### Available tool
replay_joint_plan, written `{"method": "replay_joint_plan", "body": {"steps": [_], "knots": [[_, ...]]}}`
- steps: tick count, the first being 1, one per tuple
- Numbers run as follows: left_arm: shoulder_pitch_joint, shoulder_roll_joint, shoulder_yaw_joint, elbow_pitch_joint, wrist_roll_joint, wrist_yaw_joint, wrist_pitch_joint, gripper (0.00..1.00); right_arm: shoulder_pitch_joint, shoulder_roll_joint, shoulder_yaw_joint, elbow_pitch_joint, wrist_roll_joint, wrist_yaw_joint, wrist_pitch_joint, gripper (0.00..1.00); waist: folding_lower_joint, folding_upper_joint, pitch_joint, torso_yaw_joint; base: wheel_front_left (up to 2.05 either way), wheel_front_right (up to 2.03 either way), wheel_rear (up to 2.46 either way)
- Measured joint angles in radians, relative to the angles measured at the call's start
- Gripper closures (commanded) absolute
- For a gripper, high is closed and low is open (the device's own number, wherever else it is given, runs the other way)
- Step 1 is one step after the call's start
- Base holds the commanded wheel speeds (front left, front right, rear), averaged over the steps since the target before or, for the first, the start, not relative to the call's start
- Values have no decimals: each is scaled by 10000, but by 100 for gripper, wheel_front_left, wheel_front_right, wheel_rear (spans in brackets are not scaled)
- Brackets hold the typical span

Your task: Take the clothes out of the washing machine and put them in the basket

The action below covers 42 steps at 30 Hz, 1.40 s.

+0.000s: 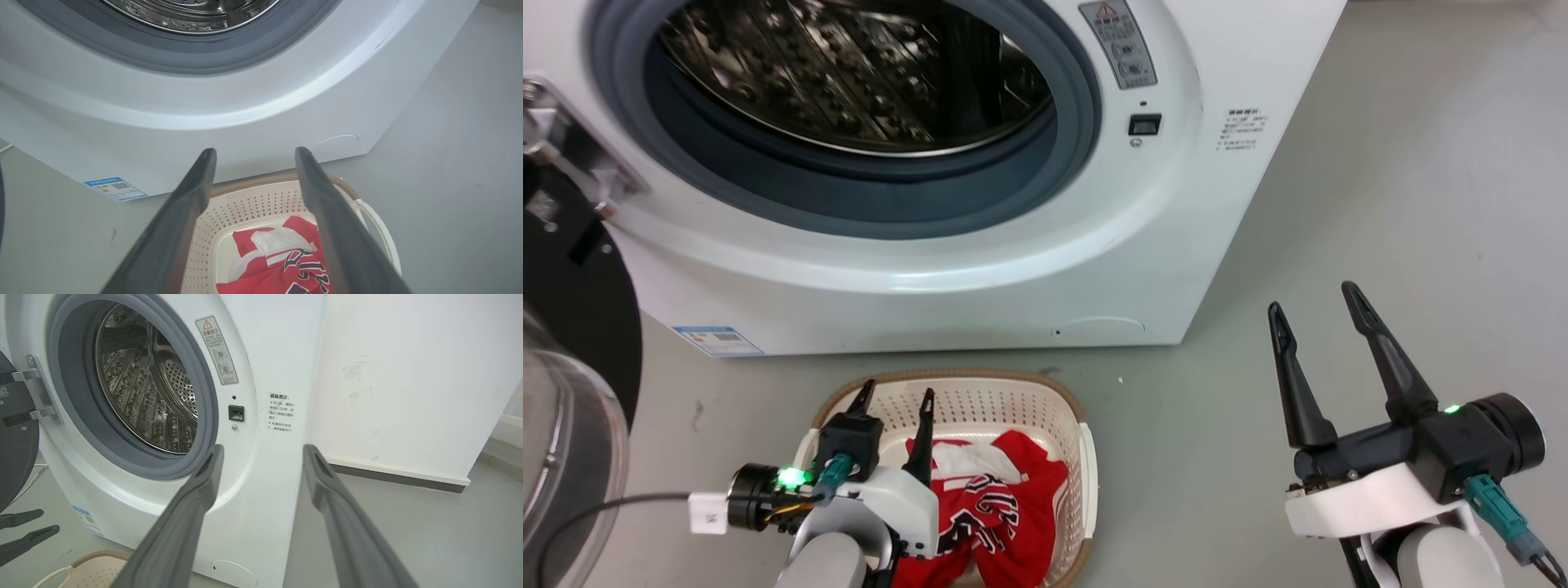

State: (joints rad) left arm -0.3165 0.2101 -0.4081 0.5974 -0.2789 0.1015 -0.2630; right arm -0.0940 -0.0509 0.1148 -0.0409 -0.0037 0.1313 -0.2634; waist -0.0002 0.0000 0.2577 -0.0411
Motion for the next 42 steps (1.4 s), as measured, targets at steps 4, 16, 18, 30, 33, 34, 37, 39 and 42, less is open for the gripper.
{"method": "replay_joint_plan", "body": {"steps": [4, 16, 18, 30, 33, 34, 37, 39, 42], "knots": [[658, -169, 757, -1129, 420, 144, 0, 0, 221, 0, -40, 69, -58, -2, 0, 0, 0, 0, -395, 127, 0, 0, 0], [2547, -884, 2721, -4027, 1507, 353, 0, 0, 1040, 0, -282, 207, -65, 0, 0, 0, 0, 0, -1550, 334, 0, 0, 0], [2804, -1001, 2928, -4387, 1636, 349, 0, 0, 1163, 0, -336, 244, -65, 0, 0, 0, 0, 0, -1714, 336, 0, 0, 0], [3976, -1404, 3584, -5528, 2104, 69, 0, 0, 1826, -2, -625, 222, -54, -2, 0, 0, 0, 0, -2443, 313, 0, 0, 0], [4144, -1459, 3701, -5540, 2144, 21, 0, 0, 1888, 0, -637, 221, -54, -2, 0, 0, 1, 0, -2533, 308, 0, 0, 0], [4179, -1475, 3739, -5540, 2146, -19, 0, 0, 1936, -2, -640, 221, -54, 0, 0, 0, 0, 0, -2563, 305, 0, 0, 0], [4238, -1503, 3802, -5549, 2163, -54, 0, 0, 2030, 0, -667, 224, -50, 0, 0, 0, 1, 0, -2613, 305, 0, 0, 0], [4296, -1523, 3841, -5563, 2174, -127, 0, 0, 2038, 0, -669, 224, -33, 0, 0, 0, 1, 0, -2625, 298, 0, 0, 0], [4326, -1540, 3889, -5563, 2180, -151, 0, 0, 2070, 0, -665, 232, -23, 0, 0, 0, 1, 0, -2638, 285, 0, 0, 0]]}}
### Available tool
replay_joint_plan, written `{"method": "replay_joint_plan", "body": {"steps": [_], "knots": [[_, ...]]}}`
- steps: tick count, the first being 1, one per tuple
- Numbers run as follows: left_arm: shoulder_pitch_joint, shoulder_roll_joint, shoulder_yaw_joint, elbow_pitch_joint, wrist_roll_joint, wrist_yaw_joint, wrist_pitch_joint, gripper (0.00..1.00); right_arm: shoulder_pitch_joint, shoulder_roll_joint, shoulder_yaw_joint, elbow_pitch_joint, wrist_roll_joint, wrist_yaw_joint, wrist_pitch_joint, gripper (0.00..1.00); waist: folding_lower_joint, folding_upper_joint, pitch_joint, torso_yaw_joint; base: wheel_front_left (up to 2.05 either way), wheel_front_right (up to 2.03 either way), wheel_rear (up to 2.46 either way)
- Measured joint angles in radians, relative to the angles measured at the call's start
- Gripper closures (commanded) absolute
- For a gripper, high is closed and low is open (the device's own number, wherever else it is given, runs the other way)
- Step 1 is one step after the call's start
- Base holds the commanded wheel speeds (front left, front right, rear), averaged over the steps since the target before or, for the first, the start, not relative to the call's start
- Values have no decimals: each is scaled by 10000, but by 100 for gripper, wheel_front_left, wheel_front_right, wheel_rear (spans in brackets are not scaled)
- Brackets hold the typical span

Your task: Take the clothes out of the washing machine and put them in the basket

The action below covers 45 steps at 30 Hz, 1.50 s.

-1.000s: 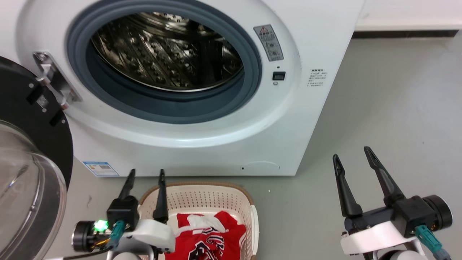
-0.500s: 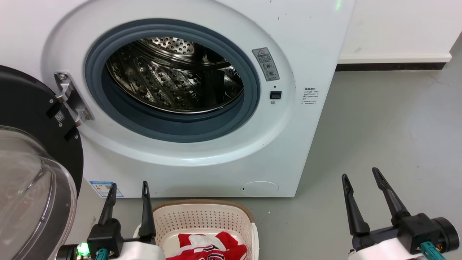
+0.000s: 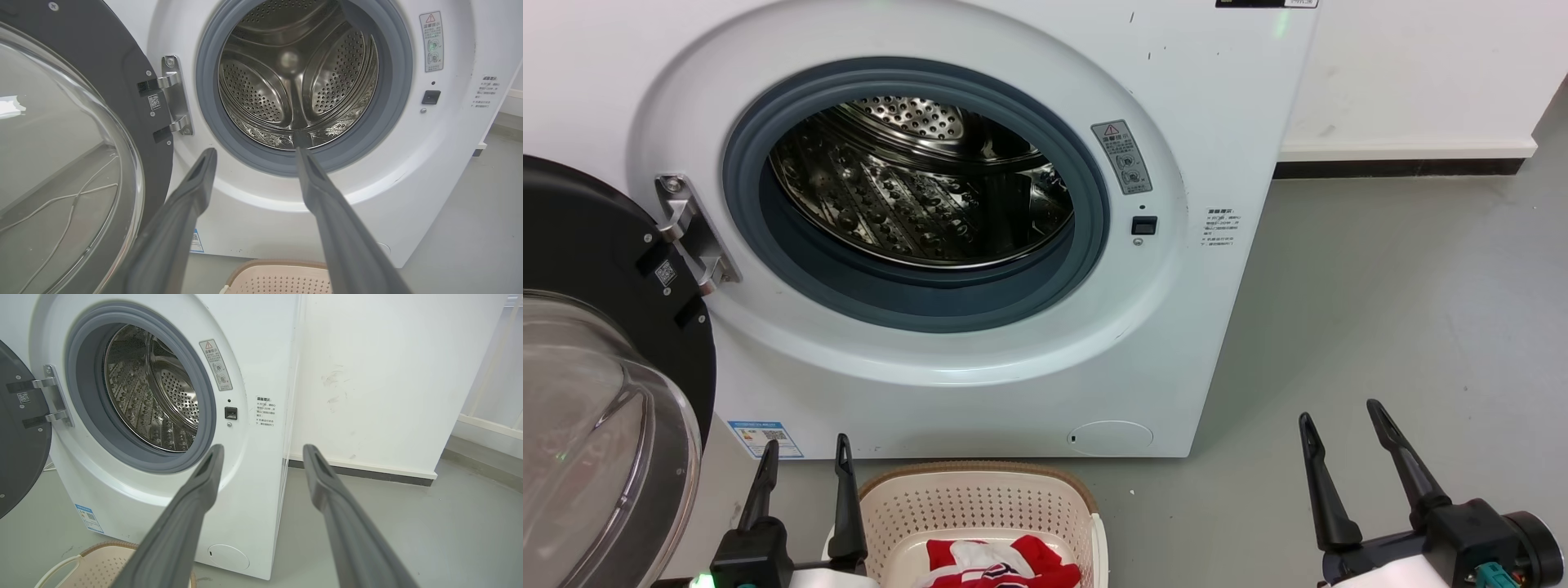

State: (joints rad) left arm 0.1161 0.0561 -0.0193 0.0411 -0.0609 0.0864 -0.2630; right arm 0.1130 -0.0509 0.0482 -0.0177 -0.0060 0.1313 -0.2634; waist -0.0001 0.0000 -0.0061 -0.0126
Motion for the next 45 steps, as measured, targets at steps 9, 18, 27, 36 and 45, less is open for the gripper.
{"method": "replay_joint_plan", "body": {"steps": [9, 18, 27, 36, 45], "knots": [[1, -31, 132, -17, 86, -155, 0, 0, 5, 0, 31, 8, 63, 0, 0, 0, 0, 0, 14, -49, 0, 0, 0], [1, -38, 236, 12, 142, -230, 0, 0, 5, 0, 52, 10, 98, 0, 0, 0, 1, 0, 19, -90, 0, 0, 0], [47, -54, 234, 474, 128, -249, 50, 100, 119, 0, 59, 408, 128, 2, 13, 100, 1, 0, 16, -91, 0, 0, 0], [12, -59, 328, 874, -1283, -420, 451, 100, 152, -56, 52, 777, 1689, 2, 261, 100, 1, 0, 21, -79, 0, 0, 0], [-246, -61, 485, 1016, -3421, -685, 932, 100, -140, -153, -2, 1051, 4033, 2, 637, 100, 1, 0, 28, -60, 0, 0, 0]]}}
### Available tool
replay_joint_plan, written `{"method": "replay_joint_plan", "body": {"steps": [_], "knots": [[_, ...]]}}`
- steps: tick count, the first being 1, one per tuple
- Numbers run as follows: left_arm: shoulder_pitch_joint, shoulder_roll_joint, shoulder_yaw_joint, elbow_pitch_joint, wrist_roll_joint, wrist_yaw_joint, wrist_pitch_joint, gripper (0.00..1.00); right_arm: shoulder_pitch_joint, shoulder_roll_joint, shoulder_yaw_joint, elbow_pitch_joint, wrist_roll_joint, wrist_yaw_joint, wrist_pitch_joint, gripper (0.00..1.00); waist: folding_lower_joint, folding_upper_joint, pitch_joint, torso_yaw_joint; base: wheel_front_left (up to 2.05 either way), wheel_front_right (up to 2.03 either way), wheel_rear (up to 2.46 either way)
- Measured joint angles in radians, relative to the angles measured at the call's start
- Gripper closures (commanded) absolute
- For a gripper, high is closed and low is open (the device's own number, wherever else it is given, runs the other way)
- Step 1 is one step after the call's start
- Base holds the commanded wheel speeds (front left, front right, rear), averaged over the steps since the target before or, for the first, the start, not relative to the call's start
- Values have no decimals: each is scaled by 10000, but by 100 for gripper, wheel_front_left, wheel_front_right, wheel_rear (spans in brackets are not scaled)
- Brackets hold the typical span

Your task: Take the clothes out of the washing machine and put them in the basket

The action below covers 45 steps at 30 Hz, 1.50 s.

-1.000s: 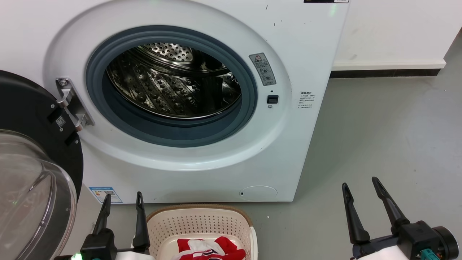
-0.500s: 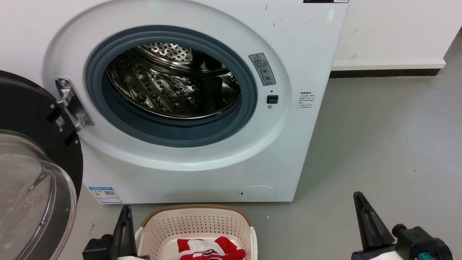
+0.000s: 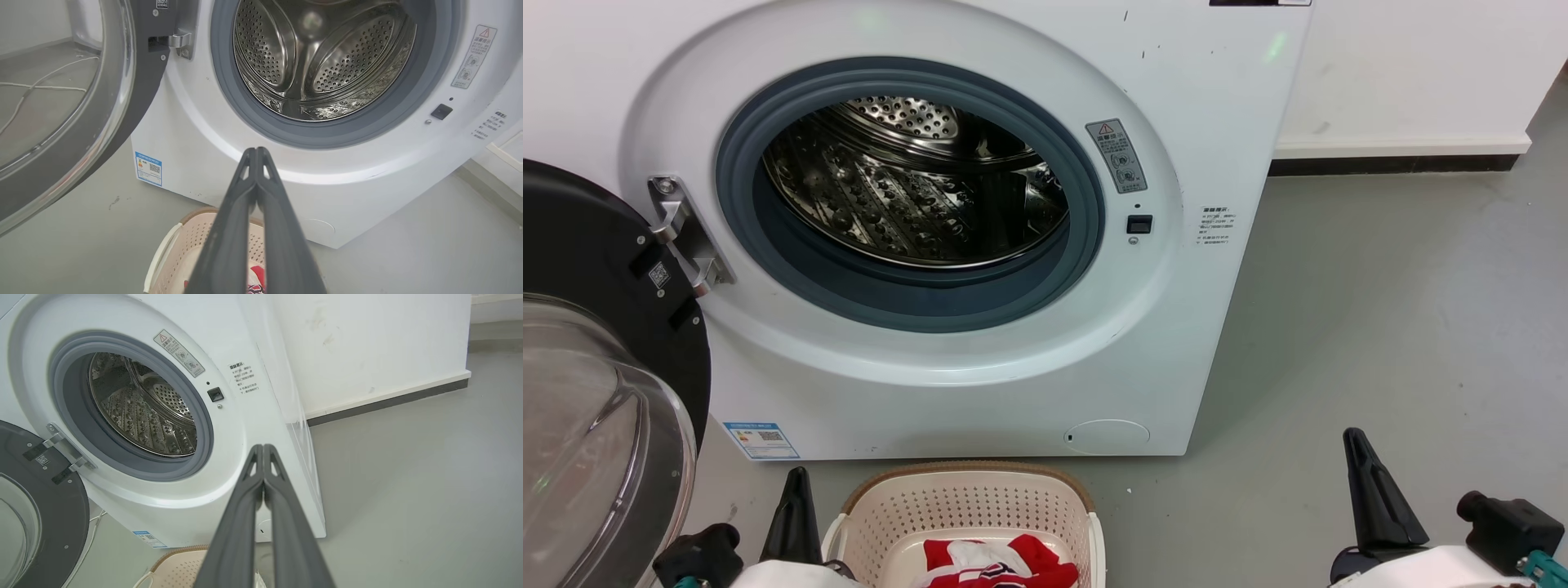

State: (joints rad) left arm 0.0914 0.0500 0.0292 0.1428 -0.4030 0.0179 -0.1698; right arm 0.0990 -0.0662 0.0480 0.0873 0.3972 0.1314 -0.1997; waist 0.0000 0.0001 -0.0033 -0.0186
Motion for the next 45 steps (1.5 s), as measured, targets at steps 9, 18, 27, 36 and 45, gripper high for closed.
{"method": "replay_joint_plan", "body": {"steps": [9, 18, 27, 36, 45], "knots": [[-217, 0, 92, 142, -1547, -180, 359, 100, -194, -71, -67, 192, 1664, -2, 263, 100, 0, 0, 6, 16, 0, 0, 0], [-446, 0, 178, 257, -2963, -349, 700, 100, -408, -119, -161, 384, 3168, -2, 596, 100, -1, 0, 11, 31, 0, 0, 0], [-655, 0, 290, 376, -4240, -500, 988, 100, -644, -159, -259, 520, 4495, -4, 859, 100, 0, 0, 16, 47, 0, 0, 0], [-840, 0, 380, 472, -5405, -635, 1273, 100, -818, -182, -366, 694, 5720, -4, 1129, 100, 0, 0, 22, 62, 0, 0, 0], [-1021, -2, 435, 556, -6477, -775, 1509, 100, -1004, -188, -470, 817, 6836, -4, 1365, 100, 0, 0, 27, 78, 0, 0, 0]]}}
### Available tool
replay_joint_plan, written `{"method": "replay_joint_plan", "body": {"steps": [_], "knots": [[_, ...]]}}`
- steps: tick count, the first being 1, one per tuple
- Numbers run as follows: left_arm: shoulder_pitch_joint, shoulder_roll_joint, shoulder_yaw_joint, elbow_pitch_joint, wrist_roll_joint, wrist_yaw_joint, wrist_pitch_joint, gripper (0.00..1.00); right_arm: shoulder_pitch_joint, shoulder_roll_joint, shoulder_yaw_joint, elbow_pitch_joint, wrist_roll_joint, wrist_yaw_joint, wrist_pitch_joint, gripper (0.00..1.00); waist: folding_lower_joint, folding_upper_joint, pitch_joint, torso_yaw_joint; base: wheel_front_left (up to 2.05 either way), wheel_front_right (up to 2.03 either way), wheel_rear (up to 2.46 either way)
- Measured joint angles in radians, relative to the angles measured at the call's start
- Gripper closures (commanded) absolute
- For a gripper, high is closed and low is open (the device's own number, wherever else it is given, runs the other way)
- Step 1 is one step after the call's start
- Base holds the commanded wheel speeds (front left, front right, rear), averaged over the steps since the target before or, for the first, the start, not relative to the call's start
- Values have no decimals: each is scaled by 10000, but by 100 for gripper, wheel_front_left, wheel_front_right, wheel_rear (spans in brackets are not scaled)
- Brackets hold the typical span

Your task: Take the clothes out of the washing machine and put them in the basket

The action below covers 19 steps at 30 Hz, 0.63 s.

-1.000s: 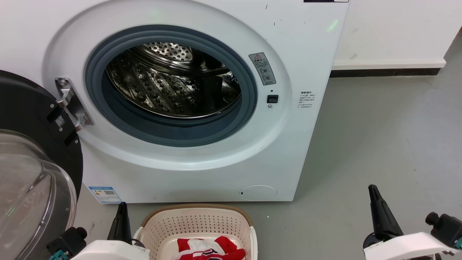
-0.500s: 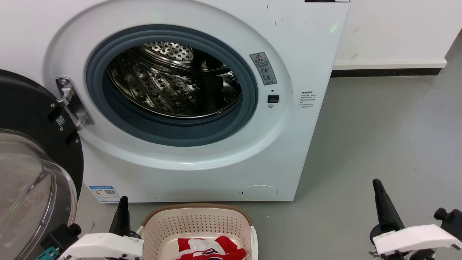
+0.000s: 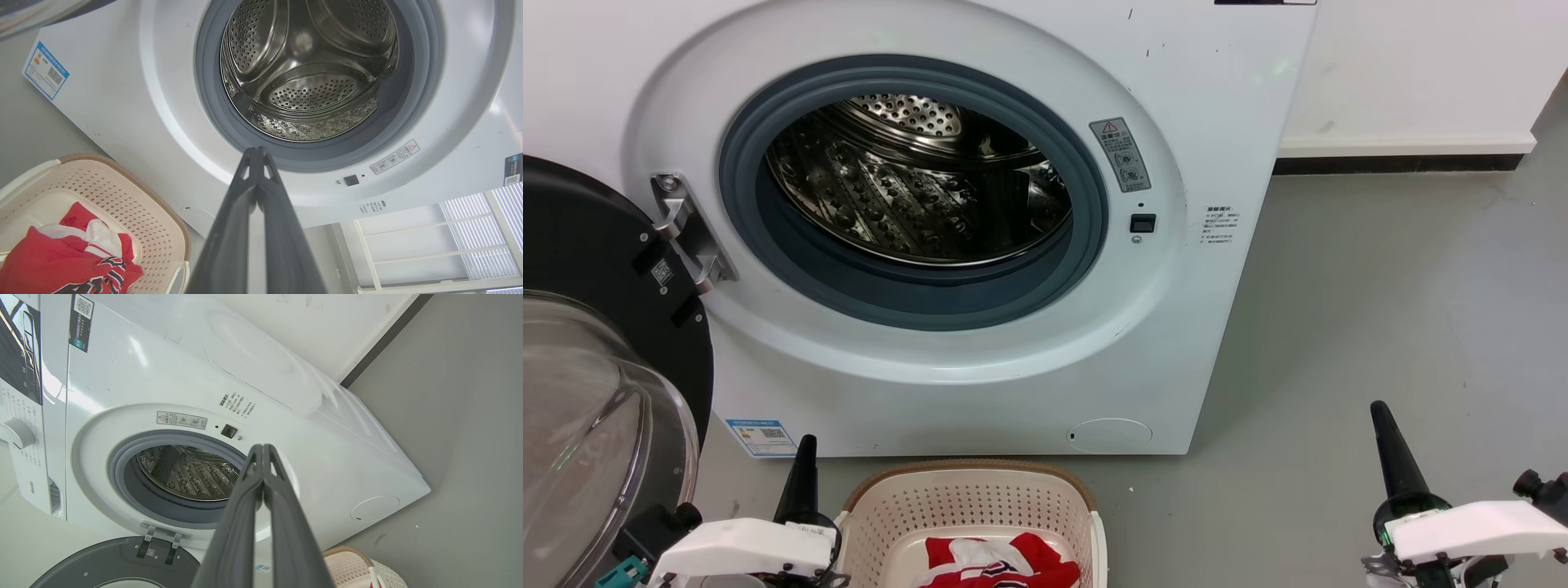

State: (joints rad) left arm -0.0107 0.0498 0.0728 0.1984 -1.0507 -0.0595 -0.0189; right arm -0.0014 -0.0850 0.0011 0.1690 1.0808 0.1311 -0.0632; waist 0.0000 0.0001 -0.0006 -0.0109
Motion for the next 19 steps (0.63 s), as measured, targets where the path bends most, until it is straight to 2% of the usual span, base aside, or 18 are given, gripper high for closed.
{"method": "replay_joint_plan", "body": {"steps": [19], "knots": [[-357, 2, 150, 167, -1998, -222, 487, 100, -383, -6, -232, 259, 2031, -2, 479, 100, 0, 0, 12, 32, 0, 0, 0]]}}
